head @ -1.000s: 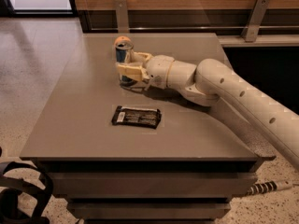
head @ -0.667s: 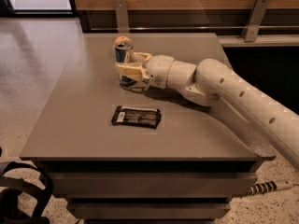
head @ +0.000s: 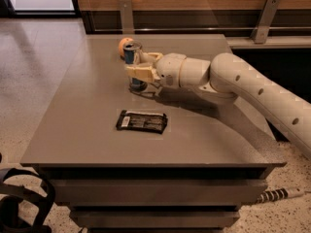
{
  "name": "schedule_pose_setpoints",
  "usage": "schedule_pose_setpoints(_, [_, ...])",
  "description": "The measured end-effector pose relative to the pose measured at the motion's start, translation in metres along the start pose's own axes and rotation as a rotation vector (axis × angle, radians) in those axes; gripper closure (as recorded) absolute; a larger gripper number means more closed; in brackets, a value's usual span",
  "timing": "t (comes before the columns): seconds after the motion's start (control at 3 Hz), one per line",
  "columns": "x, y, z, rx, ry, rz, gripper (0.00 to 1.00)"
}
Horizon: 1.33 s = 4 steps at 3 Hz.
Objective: Knock redbull can over
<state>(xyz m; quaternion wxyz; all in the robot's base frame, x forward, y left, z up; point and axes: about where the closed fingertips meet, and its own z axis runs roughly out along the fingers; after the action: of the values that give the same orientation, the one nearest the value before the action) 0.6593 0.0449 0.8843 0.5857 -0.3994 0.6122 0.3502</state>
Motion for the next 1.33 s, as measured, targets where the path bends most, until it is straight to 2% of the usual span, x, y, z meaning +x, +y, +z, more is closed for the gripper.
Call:
schedule_pose_setpoints(0.33, [0.001,0.000,-0.019,0.029,0.126,-0.018,1.00])
schedule_pose_setpoints(1.0, [-0.005,-0.010,-0.052,0.109,0.404,-0.096,1.00])
schedule_pose_setpoints(1.33, [-0.010,-0.016,-0.069,0.156,0.589,-0.147,1.00])
